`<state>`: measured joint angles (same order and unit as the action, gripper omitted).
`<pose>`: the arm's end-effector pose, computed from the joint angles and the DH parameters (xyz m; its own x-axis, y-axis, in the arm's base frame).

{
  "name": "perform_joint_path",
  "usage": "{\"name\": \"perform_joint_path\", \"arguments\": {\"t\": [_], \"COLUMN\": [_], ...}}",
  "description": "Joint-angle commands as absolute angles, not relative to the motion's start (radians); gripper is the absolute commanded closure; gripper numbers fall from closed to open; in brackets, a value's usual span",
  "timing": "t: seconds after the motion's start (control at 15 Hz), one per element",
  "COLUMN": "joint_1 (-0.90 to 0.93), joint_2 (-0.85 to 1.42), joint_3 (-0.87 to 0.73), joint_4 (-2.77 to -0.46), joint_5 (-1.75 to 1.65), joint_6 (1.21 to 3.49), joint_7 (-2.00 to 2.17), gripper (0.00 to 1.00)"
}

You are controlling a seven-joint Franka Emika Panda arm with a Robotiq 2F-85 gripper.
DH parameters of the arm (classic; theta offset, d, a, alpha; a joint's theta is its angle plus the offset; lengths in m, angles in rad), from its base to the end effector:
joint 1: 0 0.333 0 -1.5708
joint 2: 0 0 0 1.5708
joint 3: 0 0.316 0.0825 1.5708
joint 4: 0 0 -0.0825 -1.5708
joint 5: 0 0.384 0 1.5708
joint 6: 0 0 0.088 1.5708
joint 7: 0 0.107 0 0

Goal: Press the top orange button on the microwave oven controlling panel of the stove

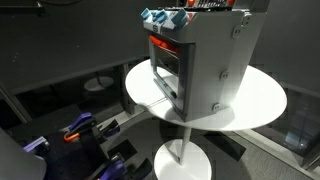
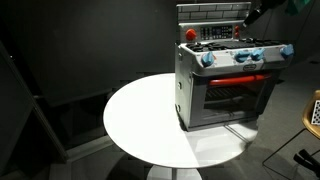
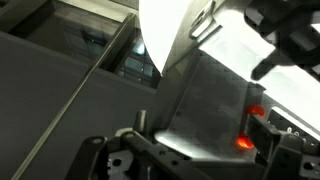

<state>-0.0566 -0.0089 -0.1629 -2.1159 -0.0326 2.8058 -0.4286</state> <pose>0.5743 -0.1268 0.4991 0.7691 0.2818 0.5736 0.1300 -0.9477 0.2913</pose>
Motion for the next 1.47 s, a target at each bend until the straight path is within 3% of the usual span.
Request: {"name": "perform_joint_path", "arguments": {"t": [0.0,1.4], "joint_1": [-0.079,-0.081], "joint_2": [0.034,-0.037], "joint_3": [-0.145,-0.133], "joint_4": [-2.066,-2.108], "joint_5": [-0.062,-0.053], "joint_6": [2.806,2.742], "joint_7": [-0.395,-0.315], "gripper": [0.0,0.0]}}
